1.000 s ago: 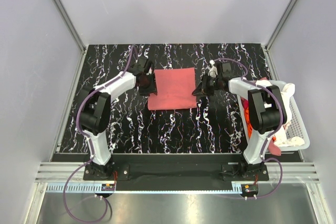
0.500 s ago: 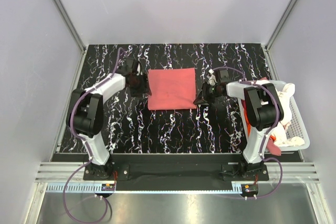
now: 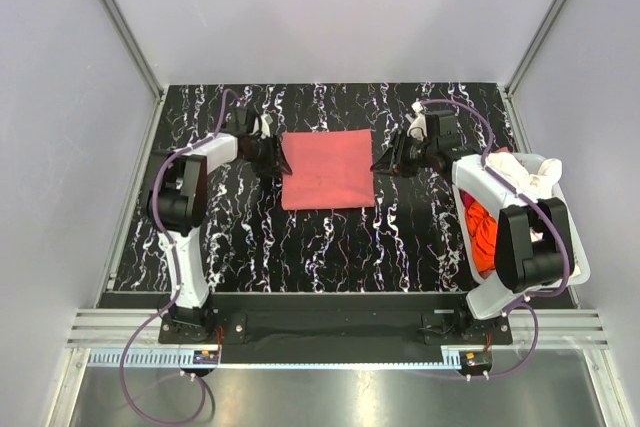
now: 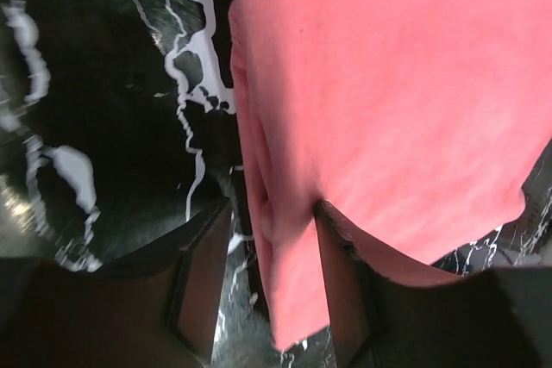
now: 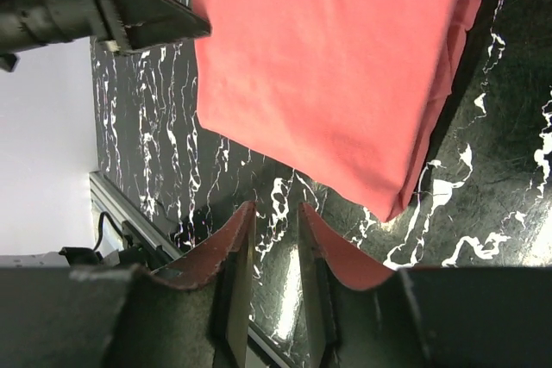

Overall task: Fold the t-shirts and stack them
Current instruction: Fold the tshirt, then neatly place the folded tshirt to the corner

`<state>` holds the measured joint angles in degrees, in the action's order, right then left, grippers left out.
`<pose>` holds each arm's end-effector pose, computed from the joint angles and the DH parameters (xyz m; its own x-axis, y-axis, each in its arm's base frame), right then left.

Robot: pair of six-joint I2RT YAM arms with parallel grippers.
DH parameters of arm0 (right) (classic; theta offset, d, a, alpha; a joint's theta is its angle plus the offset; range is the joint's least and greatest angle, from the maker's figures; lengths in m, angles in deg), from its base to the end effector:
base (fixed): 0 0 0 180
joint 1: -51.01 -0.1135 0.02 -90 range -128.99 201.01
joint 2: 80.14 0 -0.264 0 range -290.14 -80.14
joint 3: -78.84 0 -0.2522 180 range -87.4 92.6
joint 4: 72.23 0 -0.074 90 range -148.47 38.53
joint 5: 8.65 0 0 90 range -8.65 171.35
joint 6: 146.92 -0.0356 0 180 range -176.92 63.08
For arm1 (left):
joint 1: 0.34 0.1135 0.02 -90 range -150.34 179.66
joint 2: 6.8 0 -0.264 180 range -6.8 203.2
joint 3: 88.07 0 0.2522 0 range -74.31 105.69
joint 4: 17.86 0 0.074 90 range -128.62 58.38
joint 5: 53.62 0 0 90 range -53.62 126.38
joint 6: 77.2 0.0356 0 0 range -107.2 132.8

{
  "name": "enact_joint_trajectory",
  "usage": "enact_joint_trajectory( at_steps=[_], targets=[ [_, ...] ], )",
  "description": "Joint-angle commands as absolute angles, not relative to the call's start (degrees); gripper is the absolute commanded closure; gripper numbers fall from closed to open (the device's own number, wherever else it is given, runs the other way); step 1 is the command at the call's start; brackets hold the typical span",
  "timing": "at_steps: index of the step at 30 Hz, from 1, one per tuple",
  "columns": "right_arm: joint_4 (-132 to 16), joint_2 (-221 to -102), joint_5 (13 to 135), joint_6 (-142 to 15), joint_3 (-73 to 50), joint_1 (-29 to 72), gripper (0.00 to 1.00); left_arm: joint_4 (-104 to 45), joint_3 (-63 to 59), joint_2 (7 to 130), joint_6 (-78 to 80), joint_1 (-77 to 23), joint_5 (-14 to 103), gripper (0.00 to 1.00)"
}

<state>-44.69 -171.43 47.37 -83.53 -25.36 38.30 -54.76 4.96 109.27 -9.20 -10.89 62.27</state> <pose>0.3318 0.0952 0.2394 -0.8554 0.1878 -0.4827 -0.2213 0.7101 0.6684 0.4112 -0.0924 0.1602 -0.9312 -0.1694 -0.3229 0.0333 0.8423 -0.5380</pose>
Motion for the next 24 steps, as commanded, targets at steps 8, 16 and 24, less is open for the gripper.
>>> enact_joint_trajectory(
  at_steps=[8,16,24],
  targets=[
    [-43.01,-170.58,48.04,-83.28,-23.42,38.18,0.66,-50.78,9.8,114.4,-9.35,-10.71,69.68,0.86],
    [-42.92,-169.53,49.0,-82.93,-23.33,38.09,0.65,-57.63,17.87,116.5,-7.34,-8.87,66.53,1.0],
    [-42.83,-168.74,49.01,-83.37,-23.42,38.18,0.65,-64.22,24.38,121.24,-4.79,-0.97,64.51,1.0]
  ],
)
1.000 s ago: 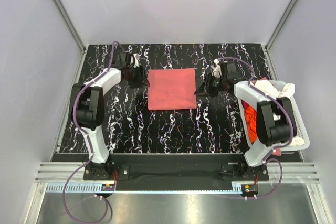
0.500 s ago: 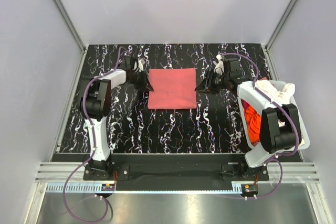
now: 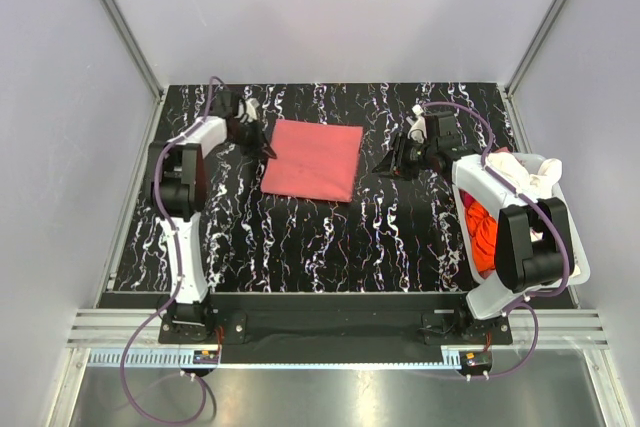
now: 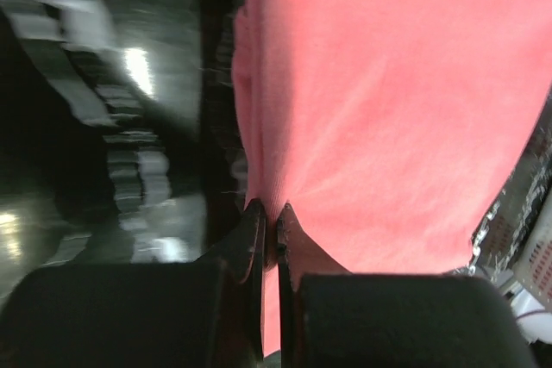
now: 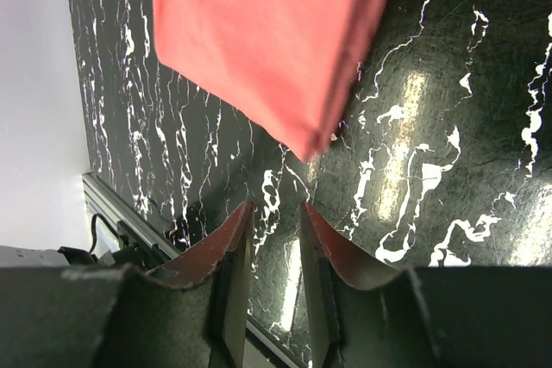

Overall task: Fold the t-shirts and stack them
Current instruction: Neatly place the folded tshirt to the corner

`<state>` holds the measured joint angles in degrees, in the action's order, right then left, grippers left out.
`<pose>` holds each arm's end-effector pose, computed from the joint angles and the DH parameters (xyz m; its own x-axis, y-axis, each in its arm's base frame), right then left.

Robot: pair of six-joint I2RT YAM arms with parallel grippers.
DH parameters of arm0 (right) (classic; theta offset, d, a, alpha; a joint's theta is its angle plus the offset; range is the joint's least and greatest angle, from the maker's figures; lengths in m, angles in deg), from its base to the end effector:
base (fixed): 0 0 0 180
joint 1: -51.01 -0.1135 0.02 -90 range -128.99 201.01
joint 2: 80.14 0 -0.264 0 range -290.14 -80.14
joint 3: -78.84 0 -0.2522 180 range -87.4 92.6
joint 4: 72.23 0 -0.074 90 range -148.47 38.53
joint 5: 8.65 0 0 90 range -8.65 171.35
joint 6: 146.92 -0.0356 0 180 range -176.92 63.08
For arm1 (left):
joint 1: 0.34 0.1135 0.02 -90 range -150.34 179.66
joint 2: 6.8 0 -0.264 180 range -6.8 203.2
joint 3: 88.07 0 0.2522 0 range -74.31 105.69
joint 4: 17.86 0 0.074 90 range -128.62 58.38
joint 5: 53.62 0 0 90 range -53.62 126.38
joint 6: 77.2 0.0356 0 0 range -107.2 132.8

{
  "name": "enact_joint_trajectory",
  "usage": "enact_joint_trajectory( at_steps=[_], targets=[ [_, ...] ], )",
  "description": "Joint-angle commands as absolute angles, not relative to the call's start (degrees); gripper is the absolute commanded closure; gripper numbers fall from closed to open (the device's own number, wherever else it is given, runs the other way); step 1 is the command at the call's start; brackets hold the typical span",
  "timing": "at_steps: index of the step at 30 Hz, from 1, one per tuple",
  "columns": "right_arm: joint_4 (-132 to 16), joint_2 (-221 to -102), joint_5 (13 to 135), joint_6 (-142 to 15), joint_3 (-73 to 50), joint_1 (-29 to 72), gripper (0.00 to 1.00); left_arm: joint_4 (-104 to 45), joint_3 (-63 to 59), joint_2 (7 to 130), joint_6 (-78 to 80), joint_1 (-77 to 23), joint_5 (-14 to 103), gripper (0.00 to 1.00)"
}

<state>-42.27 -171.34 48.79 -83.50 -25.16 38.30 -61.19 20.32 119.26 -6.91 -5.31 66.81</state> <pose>0.3296 0.0940 0.2376 -0.8672 0.1910 -0.4599 -0.1874 0.7304 0.6568 0.4631 -0.0584 0.1588 -0.9280 -0.2112 -0.3070 0.0068 0.8142 -0.5805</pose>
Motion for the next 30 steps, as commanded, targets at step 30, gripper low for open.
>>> enact_joint_trajectory(
  at_steps=[30],
  targets=[
    [-46.43,-163.64,44.61,-85.04,-23.77,38.18,0.65,-68.81,63.86,138.57,10.5,19.87,50.43,1.0]
  ],
)
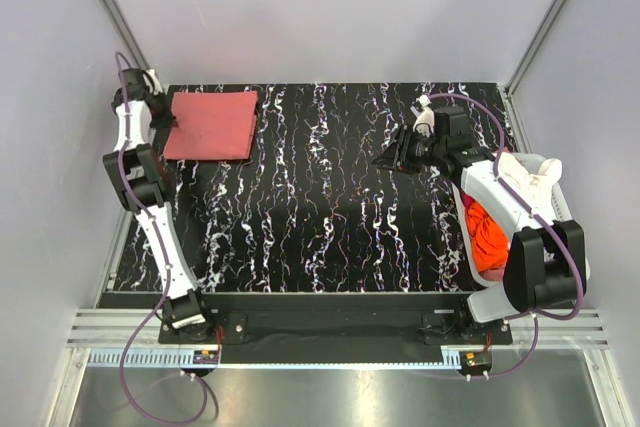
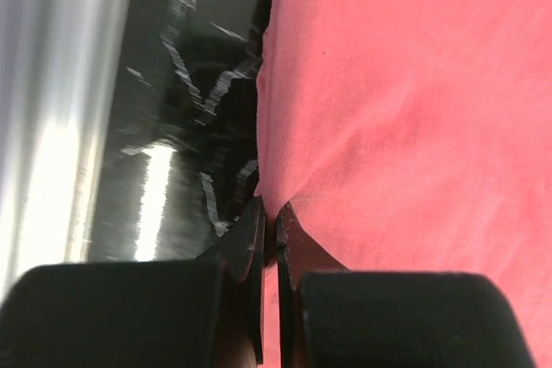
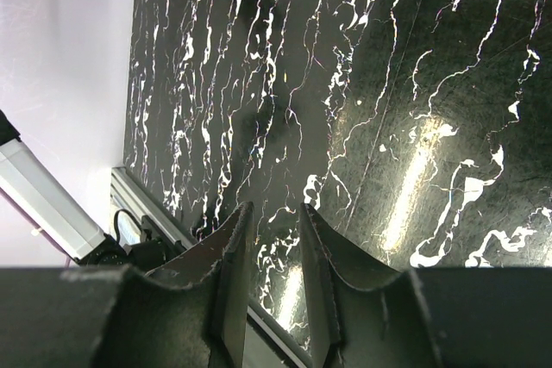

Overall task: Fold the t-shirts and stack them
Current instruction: Neatly place the folded tshirt to the corner

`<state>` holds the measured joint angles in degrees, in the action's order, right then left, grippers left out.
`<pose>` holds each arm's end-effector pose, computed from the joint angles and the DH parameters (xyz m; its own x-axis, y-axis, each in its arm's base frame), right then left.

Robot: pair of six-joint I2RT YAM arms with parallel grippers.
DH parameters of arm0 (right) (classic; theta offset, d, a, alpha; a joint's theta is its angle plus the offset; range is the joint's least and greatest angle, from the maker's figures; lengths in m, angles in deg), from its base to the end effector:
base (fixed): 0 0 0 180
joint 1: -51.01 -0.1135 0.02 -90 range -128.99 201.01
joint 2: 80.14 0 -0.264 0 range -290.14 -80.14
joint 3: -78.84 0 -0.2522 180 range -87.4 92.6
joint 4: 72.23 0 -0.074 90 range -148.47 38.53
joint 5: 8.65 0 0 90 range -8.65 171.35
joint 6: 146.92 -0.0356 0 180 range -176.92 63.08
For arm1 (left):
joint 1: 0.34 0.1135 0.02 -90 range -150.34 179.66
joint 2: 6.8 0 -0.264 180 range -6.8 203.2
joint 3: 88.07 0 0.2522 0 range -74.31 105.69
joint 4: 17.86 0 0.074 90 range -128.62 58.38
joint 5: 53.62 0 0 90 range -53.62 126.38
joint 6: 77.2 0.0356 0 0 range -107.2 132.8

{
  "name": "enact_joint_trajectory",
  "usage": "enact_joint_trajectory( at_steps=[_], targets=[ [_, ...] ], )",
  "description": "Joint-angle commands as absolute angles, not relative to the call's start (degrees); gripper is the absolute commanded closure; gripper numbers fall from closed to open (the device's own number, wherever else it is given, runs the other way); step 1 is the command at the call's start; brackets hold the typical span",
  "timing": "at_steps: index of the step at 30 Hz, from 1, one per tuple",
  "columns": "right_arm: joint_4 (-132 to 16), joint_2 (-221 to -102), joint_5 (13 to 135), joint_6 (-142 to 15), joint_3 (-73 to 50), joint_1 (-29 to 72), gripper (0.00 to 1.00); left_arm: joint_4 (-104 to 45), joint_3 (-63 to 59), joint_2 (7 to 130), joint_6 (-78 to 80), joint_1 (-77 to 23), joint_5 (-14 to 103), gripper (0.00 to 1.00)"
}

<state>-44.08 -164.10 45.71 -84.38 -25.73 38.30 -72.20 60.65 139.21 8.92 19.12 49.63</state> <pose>0.3117 0.0916 0.2771 -0.8097 0.2015 -0.5511 -0.2945 0.6728 0.6787 0.5291 0.1783 0.1878 -0.7247 -0.3259 -0.6072 -0.2397 0.9453 -0.2213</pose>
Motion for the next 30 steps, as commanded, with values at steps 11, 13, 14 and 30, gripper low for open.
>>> enact_joint_trajectory(
  at_steps=[11,13,14,30],
  targets=[
    [-45.91,-163.81,44.96,-85.57,-23.16,38.18,0.64,-63.09,59.57,132.28,5.95,20.23,48.86,0.47],
    [-45.12,-163.9,44.7,-85.39,-22.63,38.09,0.64,-61.52,57.01,128.22,4.54,20.23,47.55,0.41],
    [-44.51,-163.81,44.53,-85.04,-22.02,38.18,0.64,-60.64,55.52,126.02,4.1,19.79,46.76,0.36],
    [-23.59,-149.15,51.73,-79.86,-15.77,38.09,0.5,-60.89,18.52,92.89,-3.89,-2.95,55.99,0.01]
  ],
)
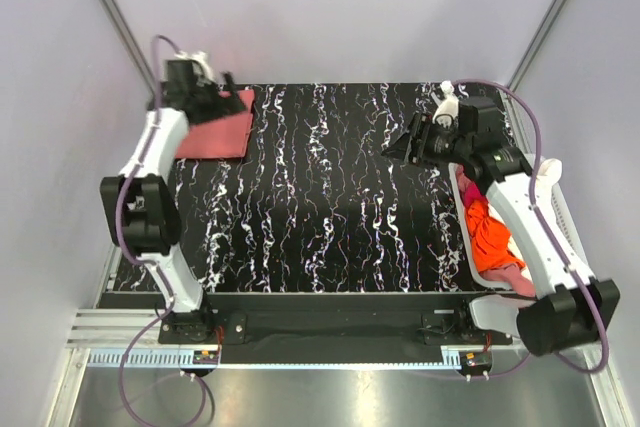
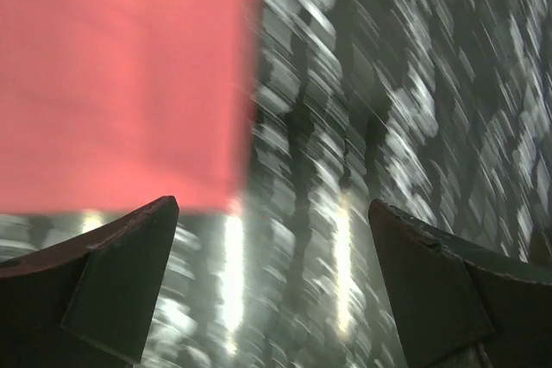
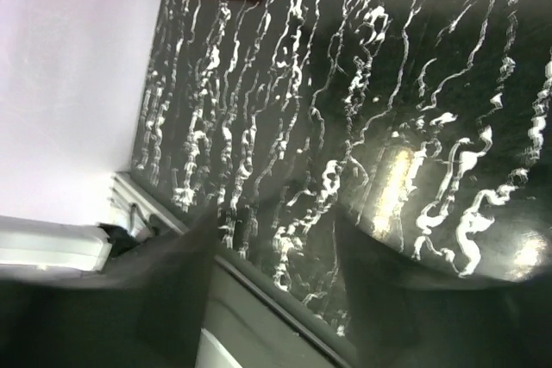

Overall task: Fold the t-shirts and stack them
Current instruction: Neatly place the folded tshirt to the corner, then reset both grippers

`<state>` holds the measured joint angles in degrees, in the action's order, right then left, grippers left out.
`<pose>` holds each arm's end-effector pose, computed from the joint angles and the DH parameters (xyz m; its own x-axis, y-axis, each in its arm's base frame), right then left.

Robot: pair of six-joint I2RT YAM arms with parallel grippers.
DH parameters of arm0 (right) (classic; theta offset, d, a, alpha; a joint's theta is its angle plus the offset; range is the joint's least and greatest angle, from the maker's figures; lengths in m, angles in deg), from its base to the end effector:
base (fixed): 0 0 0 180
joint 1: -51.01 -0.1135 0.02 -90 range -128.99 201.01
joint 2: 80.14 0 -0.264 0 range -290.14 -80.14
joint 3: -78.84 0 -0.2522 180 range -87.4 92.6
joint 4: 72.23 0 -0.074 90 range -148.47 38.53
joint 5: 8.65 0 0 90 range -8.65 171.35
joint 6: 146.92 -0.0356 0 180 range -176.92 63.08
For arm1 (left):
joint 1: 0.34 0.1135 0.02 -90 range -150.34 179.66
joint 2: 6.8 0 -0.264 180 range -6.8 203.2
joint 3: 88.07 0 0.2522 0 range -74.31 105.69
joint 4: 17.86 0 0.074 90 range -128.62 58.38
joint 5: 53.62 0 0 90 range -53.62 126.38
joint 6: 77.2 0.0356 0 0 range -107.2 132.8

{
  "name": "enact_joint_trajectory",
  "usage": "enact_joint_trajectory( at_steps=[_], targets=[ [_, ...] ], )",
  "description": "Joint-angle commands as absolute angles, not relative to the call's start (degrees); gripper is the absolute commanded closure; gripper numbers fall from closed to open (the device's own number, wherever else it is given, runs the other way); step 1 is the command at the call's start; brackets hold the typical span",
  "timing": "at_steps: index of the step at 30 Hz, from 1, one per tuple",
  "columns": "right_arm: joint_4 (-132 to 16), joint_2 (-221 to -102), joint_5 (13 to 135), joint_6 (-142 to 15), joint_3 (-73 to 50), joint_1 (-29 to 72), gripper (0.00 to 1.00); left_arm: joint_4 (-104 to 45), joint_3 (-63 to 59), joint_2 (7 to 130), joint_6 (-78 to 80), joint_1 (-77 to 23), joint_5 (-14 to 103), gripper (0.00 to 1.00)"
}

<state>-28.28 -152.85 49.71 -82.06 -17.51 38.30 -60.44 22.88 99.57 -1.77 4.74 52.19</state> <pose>0.2657 0.0791 0.3566 -0.7430 0.2032 -0.6377 -0.3323 0.7151 0.6150 0.4303 0.0285 0.3203 -0.6259 -0.2986 -0.7205 -0.0298 0.9323 -0.3606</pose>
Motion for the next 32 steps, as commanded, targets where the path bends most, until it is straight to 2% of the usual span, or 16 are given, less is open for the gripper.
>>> enact_joint_trajectory(
  at_steps=[1,2,3,7,13,17,32],
  targets=[
    [-23.23,-148.26,51.73,-79.85,-16.29,38.18,0.32,-60.2,16.59,90.17,-4.95,-8.02,55.98,0.01],
    [-22.36,-147.56,53.21,-80.29,-16.82,38.09,0.23,-59.58,13.44,84.83,-5.31,-10.77,56.5,0.01],
    [-22.09,-146.16,53.92,-81.51,-16.91,38.18,0.01,-59.4,12.19,82.52,-5.22,-13.67,55.46,0.01],
    [-21.47,-141.94,57.61,-84.24,-17.7,38.09,0.0,-59.4,6.21,71.79,-4.08,-26.67,53.69,0.01],
    [-20.59,-137.01,62.19,-86.8,-21.48,38.09,0.0,-54.83,-4.77,58.95,-4.78,-34.17,56.41,0.01],
    [-20.15,-134.47,62.19,-88.46,-21.75,38.09,0.0,-51.93,-10.31,53.59,-4.78,-34.35,56.33,0.01],
    [-22.17,-133.14,63.25,-88.2,-23.15,38.18,0.0,-47.89,-12.52,48.31,-5.84,-34.35,57.47,0.01]
  ],
)
